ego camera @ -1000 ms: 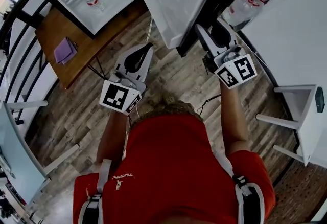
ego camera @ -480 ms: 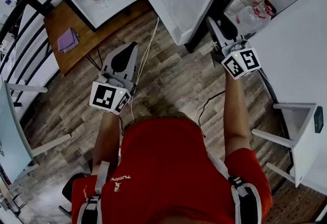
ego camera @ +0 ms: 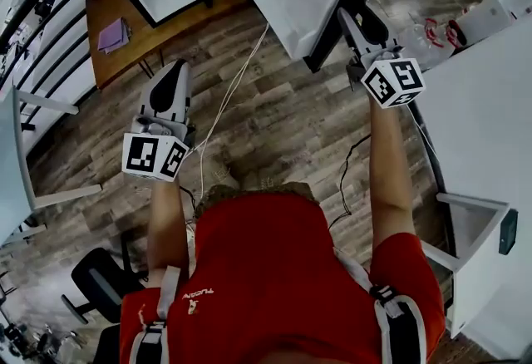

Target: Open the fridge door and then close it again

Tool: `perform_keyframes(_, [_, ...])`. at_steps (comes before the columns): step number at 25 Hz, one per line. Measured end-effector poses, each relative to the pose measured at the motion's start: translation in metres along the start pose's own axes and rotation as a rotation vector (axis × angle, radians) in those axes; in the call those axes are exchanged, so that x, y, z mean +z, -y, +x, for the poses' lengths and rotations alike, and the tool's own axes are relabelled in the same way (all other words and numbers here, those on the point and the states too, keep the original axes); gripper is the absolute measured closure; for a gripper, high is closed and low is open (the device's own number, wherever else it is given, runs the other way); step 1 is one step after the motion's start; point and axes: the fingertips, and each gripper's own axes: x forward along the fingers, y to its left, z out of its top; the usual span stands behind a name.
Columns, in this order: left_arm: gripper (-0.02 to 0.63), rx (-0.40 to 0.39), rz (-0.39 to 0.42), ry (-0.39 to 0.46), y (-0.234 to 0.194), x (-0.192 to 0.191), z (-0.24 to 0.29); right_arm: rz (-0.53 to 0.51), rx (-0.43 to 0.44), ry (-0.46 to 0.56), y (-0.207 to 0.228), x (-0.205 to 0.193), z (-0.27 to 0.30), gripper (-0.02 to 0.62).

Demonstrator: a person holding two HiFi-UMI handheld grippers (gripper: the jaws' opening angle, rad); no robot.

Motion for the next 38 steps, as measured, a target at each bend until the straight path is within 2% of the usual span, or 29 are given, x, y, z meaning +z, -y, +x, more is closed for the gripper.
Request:
perform_keyframes(5, [0.597,0.03,0.01,-0.011,0.016,0.004,-0.006,0.01,-0.006,0.008,0.024,0.008,-0.016,0.419])
perform_keyframes(14, [0.597,0.025,0.018,-0.013,0.005,0.008,-0.006,0.037,-0.048,0.044,0.02,0.009,-0.016,0.419])
perform_keyframes(24, [0.597,0.009,0.008,-0.012,-0.011,0.007,-0.01,0.003,-0.022,0.007,-0.023,0.009,-0.002,0.417])
perform_keyframes(31, [0.597,0.002,0.002,-0.011,-0.028,0.005,-0.022,-0.031,0.039,-0.005,-0.079,0.008,0.018,0.404])
perform_keyframes(38, [0.597,0.008,0.003,-0.005,-0.051,0.007,-0.036,-0.06,0.051,-0.013,-0.127,0.006,0.047,0.373])
